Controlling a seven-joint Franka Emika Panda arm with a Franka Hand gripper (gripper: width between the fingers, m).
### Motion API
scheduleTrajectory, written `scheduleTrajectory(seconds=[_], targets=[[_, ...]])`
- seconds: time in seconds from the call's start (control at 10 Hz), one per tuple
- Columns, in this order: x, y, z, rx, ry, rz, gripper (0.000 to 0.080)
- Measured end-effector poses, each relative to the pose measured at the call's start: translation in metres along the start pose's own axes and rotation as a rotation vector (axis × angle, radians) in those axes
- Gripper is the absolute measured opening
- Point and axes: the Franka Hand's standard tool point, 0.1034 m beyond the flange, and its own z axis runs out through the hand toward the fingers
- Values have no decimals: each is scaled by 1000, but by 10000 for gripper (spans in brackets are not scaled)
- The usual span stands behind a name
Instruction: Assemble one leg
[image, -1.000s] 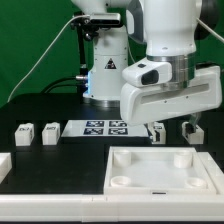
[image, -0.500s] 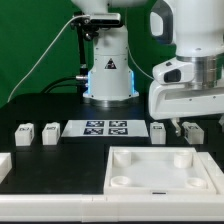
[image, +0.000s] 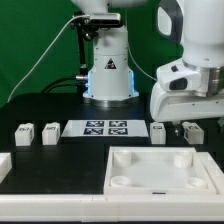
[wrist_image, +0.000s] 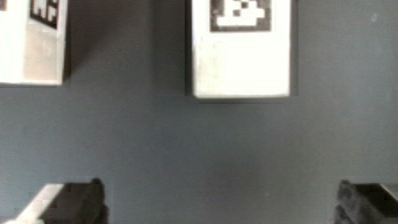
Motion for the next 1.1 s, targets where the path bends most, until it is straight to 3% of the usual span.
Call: scheduleTrajectory(seconds=[0.5,0.8,1.1], targets=[[-17,-8,14,-43,-448,-6,649],[-17,-1,28,-41,-516,-9,649],[-32,5,40,-49,-534,-1,649]])
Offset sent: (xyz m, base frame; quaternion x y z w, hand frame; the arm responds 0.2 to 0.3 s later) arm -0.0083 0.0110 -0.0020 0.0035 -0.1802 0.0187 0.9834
